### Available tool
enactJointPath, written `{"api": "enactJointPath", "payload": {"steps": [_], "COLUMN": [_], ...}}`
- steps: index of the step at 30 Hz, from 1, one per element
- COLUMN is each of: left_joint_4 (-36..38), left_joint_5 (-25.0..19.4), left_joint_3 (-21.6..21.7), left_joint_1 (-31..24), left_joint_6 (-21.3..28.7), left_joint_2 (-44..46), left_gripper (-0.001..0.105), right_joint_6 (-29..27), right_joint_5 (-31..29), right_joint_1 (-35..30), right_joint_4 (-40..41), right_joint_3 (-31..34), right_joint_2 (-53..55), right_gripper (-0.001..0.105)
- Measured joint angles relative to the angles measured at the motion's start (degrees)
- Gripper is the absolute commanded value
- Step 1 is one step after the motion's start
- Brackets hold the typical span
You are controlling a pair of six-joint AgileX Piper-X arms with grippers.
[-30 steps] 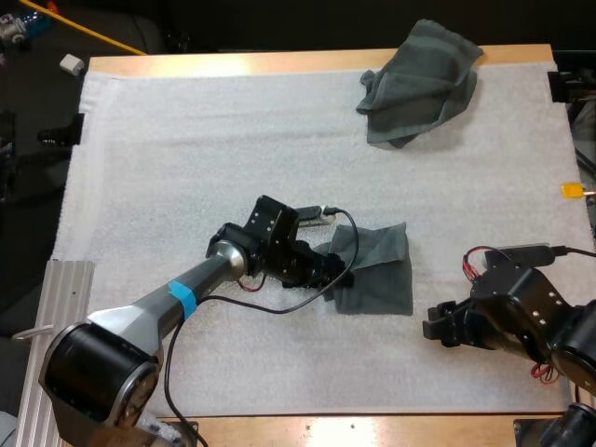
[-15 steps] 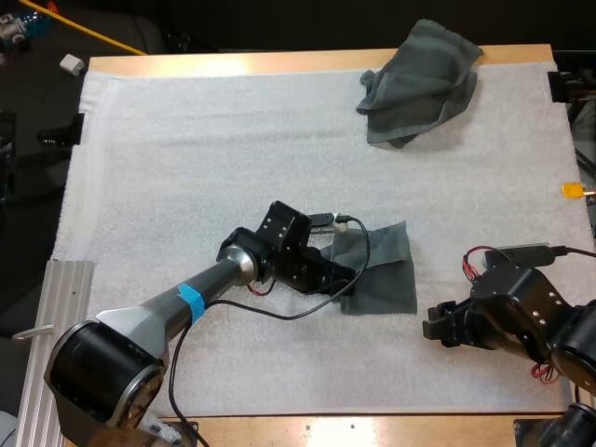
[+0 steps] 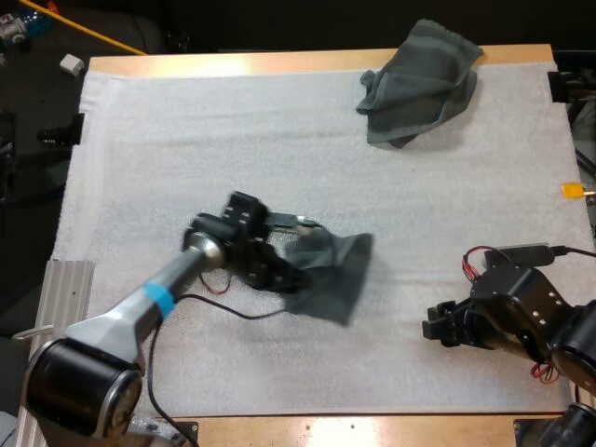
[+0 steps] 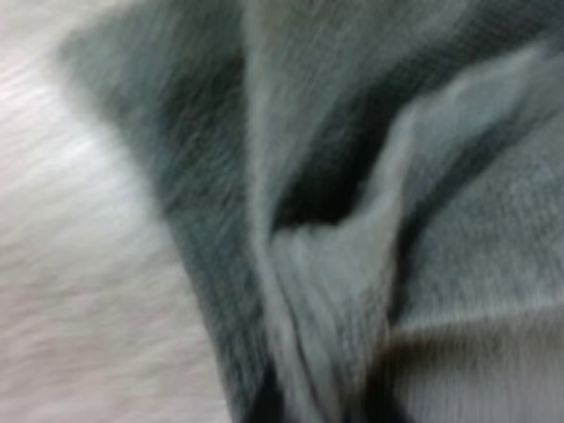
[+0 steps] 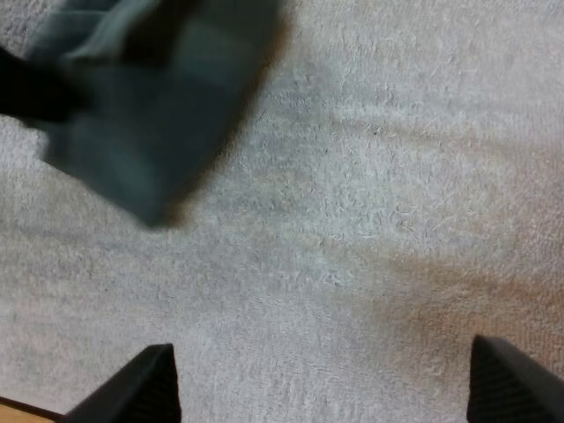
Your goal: Pick towel from pile, fold and stack
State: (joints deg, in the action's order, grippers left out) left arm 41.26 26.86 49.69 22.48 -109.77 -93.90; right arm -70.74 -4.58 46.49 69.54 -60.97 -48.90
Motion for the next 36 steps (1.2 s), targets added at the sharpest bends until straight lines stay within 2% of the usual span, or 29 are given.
{"api": "enactJointPath", "payload": {"steps": [7, 11, 17, 27, 28, 30, 34, 35, 36], "left_joint_4": [11.1, 14.4, 16.4, 16.9, 16.9, 16.9, 16.8, 16.8, 16.8], "left_joint_5": [-12.6, -21.0, -29.5, -35.3, -36.0, -36.6, -37.5, -37.8, -38.0], "left_joint_3": [0.5, 0.7, 1.1, 1.3, 1.4, 1.4, 1.4, 1.4, 1.4], "left_joint_1": [-13.5, -20.8, -27.9, -32.6, -33.3, -34.2, -35.1, -35.2, -35.2], "left_joint_6": [12.3, 16.6, 18.6, 18.9, 18.9, 18.9, 18.8, 18.8, 18.8], "left_joint_2": [2.4, 3.2, 4.3, 5.4, 5.6, 5.8, 6.0, 6.2, 6.3], "left_gripper": [0.0, 0.0, 0.0, 0.001, 0.003, 0.016, 0.064, 0.074, 0.074], "right_joint_6": [0.0, 0.0, 0.0, 0.0, 0.0, 0.0, 0.0, 0.0, 0.0], "right_joint_5": [0.3, 0.4, 0.6, 0.9, 0.9, 0.9, 0.9, 0.9, 0.9], "right_joint_1": [0.0, 0.0, 0.0, 0.0, 0.0, 0.0, 0.0, 0.0, 0.0], "right_joint_4": [-0.4, -0.7, -0.7, -0.7, -0.7, -0.7, -1.1, -1.2, -1.2], "right_joint_3": [0.0, 0.0, 0.0, 0.0, 0.0, 0.0, 0.0, 0.0, 0.0], "right_joint_2": [0.0, 0.0, 0.0, 0.0, 0.0, 0.0, 0.0, 0.0, 0.0], "right_gripper": [0.064, 0.064, 0.065, 0.064, 0.064, 0.064, 0.064, 0.064, 0.064]}}
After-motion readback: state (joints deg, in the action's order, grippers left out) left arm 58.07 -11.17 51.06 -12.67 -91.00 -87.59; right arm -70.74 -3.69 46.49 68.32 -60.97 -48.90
